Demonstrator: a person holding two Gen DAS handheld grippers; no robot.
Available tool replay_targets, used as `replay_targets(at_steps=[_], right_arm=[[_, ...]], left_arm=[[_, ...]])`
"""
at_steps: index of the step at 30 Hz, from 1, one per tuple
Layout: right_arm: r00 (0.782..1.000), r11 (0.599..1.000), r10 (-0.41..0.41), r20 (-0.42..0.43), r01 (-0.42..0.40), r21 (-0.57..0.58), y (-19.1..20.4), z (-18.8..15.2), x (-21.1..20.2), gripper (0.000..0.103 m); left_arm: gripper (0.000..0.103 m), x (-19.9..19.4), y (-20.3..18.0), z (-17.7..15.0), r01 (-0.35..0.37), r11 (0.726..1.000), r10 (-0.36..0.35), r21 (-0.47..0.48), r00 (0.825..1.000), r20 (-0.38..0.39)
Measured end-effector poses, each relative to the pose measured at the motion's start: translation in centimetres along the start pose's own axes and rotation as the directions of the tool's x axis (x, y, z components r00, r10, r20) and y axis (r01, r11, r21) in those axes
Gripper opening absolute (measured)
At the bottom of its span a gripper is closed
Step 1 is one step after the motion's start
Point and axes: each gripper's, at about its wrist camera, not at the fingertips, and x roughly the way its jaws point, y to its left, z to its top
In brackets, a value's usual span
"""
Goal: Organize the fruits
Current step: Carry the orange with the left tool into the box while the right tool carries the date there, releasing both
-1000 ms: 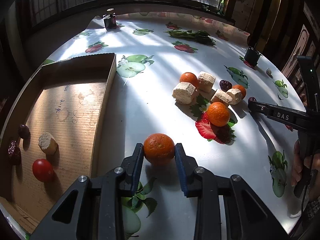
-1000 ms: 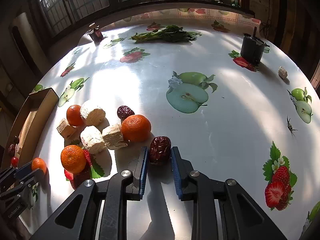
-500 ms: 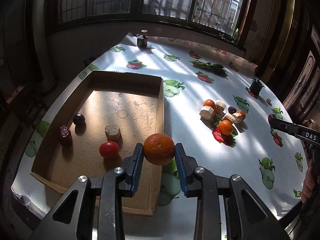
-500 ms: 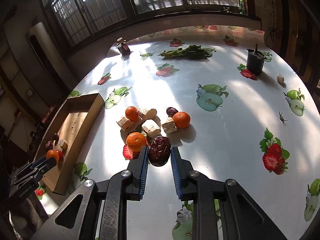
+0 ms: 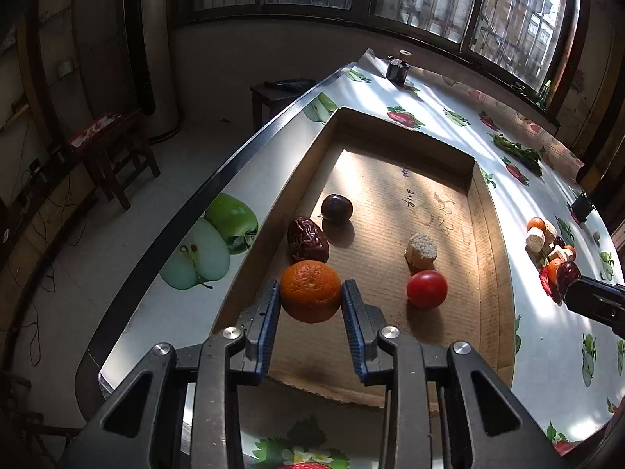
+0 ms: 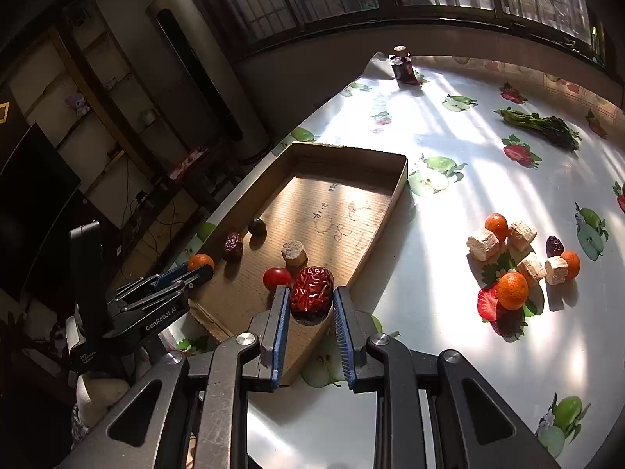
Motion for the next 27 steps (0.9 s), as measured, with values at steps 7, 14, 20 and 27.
replay_targets(at_steps=[7, 14, 20, 27], right_arm=[[0.993, 0.998, -0.012, -0.114, 0.005, -0.058, 2.9, -0.8, 7.5, 0.025], [0.987, 0.994, -0.049, -0.154, 0.033, -0.107, 4.3, -2.0, 10.5, 0.025], [0.986, 0.990, -0.055, -0.157, 0.034, -0.134, 4.8, -2.1, 11.0, 0.025], [0.994, 0.990, -0.040, -0.102, 0.026, -0.135, 4.7, -2.1, 8.8, 0.034]], left_arm=[[0.032, 2.0, 0.9, 0.0, 0.004, 1.000, -0.004, -0.014, 0.999, -0.035], [0.033, 2.4, 1.0, -0.1, 0.001, 0.999, -0.002, -0.033, 1.000, -0.031], [0.052, 1.0, 0.6, -0.3, -0.008, 0.999, 0.008, -0.043, 1.000, 0.002], [0.086, -3.2, -0.4, -0.6, -0.067, 0.996, 0.072, -0.050, 0.991, 0.108]])
